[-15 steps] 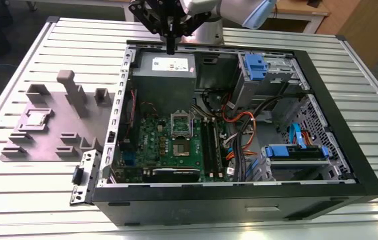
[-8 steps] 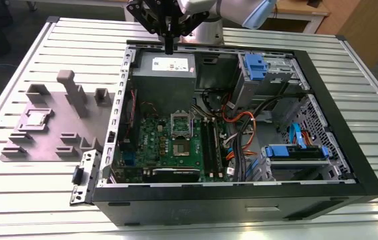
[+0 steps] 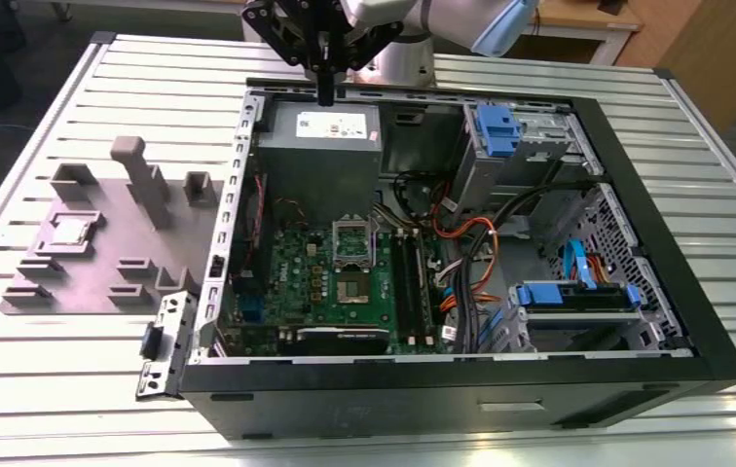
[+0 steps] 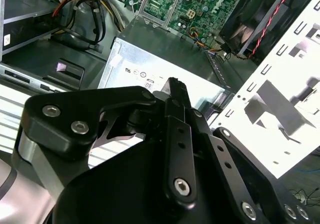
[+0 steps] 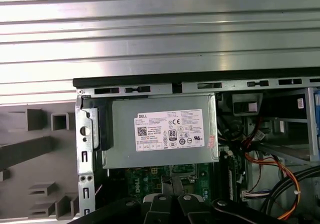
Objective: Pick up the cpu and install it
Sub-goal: 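Reach for the cpu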
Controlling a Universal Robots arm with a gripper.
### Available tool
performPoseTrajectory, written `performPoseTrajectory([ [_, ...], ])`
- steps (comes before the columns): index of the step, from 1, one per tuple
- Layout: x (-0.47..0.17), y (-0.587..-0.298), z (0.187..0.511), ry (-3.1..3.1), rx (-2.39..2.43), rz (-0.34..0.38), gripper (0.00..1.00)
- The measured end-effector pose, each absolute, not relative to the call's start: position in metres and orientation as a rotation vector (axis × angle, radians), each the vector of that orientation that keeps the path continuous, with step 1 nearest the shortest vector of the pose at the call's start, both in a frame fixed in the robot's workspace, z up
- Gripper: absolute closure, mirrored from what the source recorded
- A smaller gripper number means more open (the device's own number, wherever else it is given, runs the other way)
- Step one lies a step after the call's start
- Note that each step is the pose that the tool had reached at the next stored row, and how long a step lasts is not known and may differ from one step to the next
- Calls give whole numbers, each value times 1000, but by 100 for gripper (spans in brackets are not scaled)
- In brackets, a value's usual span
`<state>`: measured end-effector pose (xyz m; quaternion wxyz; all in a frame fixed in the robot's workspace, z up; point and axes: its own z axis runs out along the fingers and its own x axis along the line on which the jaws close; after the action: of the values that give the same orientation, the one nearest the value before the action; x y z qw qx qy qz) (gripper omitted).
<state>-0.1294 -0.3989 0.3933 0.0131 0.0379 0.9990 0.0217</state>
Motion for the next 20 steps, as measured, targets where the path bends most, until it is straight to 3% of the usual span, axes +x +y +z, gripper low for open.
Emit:
performPoseTrajectory([
  [20, -133, -399, 393, 3113, 118, 68, 89],
])
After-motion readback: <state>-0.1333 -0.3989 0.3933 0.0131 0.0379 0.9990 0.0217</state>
